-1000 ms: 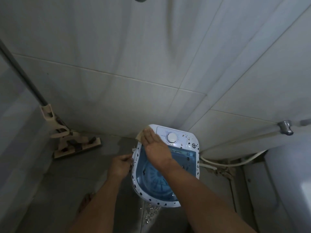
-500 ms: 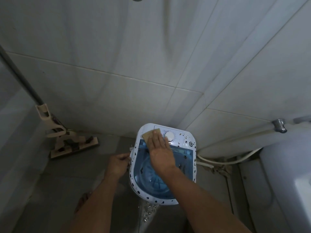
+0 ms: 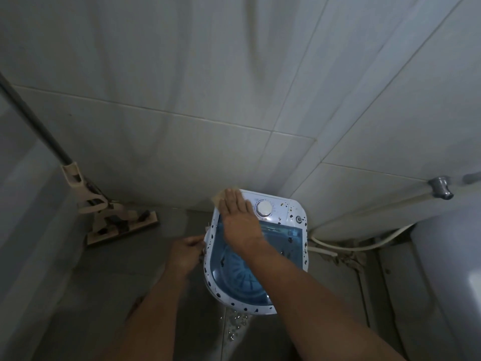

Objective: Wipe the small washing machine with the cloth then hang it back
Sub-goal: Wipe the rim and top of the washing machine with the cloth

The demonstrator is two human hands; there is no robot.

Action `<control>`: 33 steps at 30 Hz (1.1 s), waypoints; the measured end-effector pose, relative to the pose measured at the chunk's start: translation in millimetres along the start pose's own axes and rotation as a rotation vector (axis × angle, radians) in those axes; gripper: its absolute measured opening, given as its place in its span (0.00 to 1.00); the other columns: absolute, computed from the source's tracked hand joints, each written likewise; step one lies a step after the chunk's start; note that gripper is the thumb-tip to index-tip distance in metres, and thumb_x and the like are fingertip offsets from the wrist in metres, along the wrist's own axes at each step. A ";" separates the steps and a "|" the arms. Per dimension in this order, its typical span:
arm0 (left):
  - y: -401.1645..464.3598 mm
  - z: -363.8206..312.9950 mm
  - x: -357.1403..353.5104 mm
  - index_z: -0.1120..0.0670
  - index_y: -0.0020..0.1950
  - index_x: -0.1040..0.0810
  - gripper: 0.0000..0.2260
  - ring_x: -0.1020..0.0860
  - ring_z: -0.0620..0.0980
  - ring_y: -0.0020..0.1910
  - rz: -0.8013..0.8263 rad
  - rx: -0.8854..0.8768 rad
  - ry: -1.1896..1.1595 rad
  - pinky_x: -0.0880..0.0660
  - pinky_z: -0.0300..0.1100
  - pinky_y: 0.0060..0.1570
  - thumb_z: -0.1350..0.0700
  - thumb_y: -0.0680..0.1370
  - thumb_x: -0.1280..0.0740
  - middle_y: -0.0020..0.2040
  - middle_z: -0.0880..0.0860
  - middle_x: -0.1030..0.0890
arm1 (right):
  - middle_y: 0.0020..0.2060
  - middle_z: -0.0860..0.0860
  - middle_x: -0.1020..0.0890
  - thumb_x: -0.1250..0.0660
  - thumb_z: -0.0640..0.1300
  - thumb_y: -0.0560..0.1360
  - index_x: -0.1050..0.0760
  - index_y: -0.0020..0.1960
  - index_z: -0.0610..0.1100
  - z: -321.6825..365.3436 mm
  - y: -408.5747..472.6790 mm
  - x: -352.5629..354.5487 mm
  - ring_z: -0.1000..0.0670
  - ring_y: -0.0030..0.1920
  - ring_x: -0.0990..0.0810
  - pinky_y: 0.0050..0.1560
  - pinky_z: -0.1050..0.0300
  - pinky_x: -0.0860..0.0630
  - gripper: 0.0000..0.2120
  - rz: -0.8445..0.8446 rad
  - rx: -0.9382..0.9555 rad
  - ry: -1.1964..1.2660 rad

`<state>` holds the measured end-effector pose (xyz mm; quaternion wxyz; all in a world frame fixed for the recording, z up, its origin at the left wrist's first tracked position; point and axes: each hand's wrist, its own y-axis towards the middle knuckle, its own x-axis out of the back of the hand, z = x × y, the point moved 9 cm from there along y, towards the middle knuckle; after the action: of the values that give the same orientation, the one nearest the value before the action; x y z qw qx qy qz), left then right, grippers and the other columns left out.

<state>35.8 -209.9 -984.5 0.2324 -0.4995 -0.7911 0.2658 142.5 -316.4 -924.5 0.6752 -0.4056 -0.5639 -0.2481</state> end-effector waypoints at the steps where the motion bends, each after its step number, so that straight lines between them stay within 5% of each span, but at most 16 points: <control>1: -0.4 -0.3 -0.1 0.59 0.54 0.17 0.08 0.16 0.62 0.49 -0.001 0.001 -0.001 0.19 0.55 0.53 0.64 0.79 0.34 0.46 0.61 0.15 | 0.82 0.41 0.61 0.46 0.36 0.81 0.58 0.83 0.40 3.2 -5.1 -3.3 0.38 0.81 0.64 0.80 0.37 0.55 0.35 0.012 0.029 -0.032; 10: 0.0 0.5 1.7 0.57 0.55 0.17 0.08 0.16 0.58 0.45 0.004 0.009 0.060 0.19 0.51 0.50 0.62 0.80 0.35 0.45 0.58 0.14 | 0.83 0.41 0.54 0.42 0.39 0.81 0.52 0.82 0.39 -4.7 30.3 18.5 0.38 0.82 0.57 0.79 0.33 0.56 0.33 0.082 -0.028 -0.122; 14: -5.5 -4.0 -0.4 0.58 0.53 0.18 0.08 0.17 0.57 0.41 0.019 0.019 0.012 0.20 0.43 0.38 0.64 0.80 0.36 0.44 0.59 0.16 | 0.82 0.40 0.56 0.45 0.38 0.82 0.54 0.82 0.38 -0.5 16.6 11.0 0.37 0.81 0.59 0.80 0.36 0.54 0.32 0.056 0.007 -0.097; 21: -5.0 -2.1 -1.1 0.61 0.55 0.18 0.08 0.17 0.62 0.48 -0.003 0.042 -0.024 0.20 0.53 0.49 0.65 0.79 0.35 0.46 0.62 0.16 | 0.81 0.37 0.62 0.45 0.43 0.83 0.61 0.82 0.38 -9.9 -38.9 -7.6 0.36 0.80 0.65 0.80 0.36 0.62 0.35 0.032 -0.032 -0.099; 28: -2.6 1.0 -1.1 0.60 0.57 0.18 0.09 0.18 0.58 0.45 -0.002 0.064 -0.035 0.20 0.52 0.50 0.65 0.79 0.34 0.47 0.62 0.16 | 0.81 0.36 0.55 0.39 0.44 0.79 0.58 0.82 0.36 -38.6 0.0 18.6 0.36 0.82 0.57 0.80 0.36 0.60 0.39 0.040 -0.155 -0.032; 33: -0.5 1.7 -1.1 0.61 0.57 0.18 0.09 0.18 0.59 0.45 -0.010 0.051 -0.037 0.21 0.55 0.52 0.65 0.79 0.34 0.49 0.64 0.16 | 0.82 0.39 0.59 0.42 0.37 0.80 0.60 0.82 0.38 -38.5 -14.8 10.8 0.38 0.82 0.61 0.81 0.41 0.61 0.37 -0.056 -0.065 0.003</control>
<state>34.8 -211.4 -985.6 0.2317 -0.4843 -0.7908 0.2939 155.0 -355.0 -911.5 0.6552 -0.4111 -0.5658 -0.2858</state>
